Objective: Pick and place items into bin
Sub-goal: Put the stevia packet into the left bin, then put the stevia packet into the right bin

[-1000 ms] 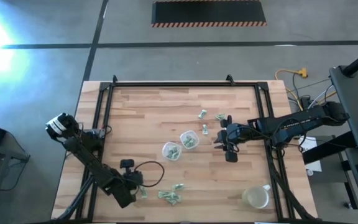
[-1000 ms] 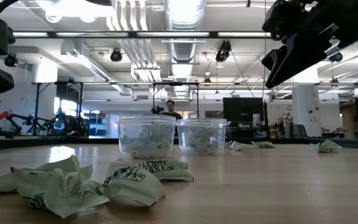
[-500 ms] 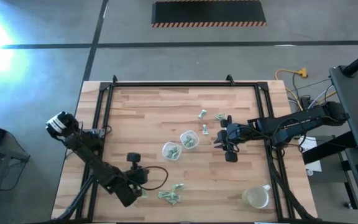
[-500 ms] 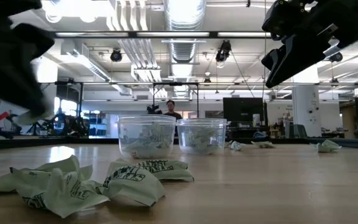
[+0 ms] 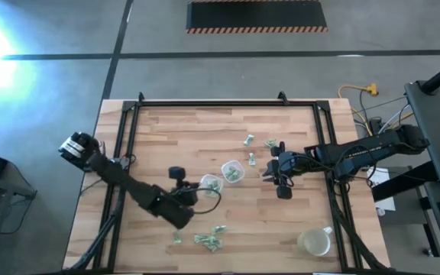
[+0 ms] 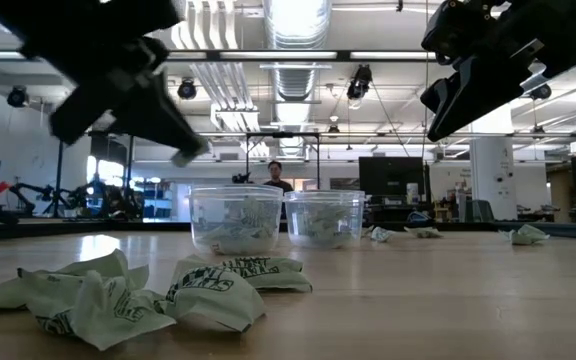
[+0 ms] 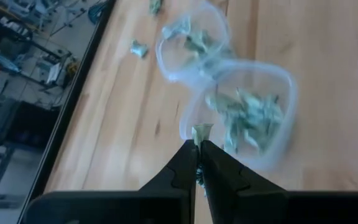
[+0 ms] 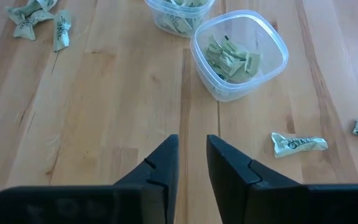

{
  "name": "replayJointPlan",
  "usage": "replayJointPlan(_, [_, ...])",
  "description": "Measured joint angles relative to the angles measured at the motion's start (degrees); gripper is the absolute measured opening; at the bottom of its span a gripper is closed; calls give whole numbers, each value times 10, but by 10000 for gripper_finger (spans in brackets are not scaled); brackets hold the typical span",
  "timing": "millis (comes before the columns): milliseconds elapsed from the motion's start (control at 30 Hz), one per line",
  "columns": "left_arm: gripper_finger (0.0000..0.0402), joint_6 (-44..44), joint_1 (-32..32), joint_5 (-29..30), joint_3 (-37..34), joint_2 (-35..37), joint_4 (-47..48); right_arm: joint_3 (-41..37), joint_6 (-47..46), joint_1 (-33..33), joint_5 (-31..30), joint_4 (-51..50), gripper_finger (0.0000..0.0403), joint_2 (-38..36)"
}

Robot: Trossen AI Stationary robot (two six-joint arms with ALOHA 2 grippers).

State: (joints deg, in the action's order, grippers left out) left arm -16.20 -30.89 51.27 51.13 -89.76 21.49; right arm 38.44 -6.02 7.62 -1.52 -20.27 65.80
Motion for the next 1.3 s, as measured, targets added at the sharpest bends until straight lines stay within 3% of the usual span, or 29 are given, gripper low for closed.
replayJointPlan(167, [6, 100, 44, -61, 1, 0, -89, 0, 0, 0, 0, 0, 68, 0])
replayJointPlan(400, [6, 121, 82, -131, -1, -1, -116, 0, 0, 0, 0, 0, 73, 0])
replayJointPlan(867, [10, 121, 87, -138, -9, -2, -121, 0, 2, 0, 0, 0, 68, 0])
replayJointPlan(1300, [121, 122, 87, -136, -7, -2, -120, -7, 7, 0, -7, 1, 79, 0])
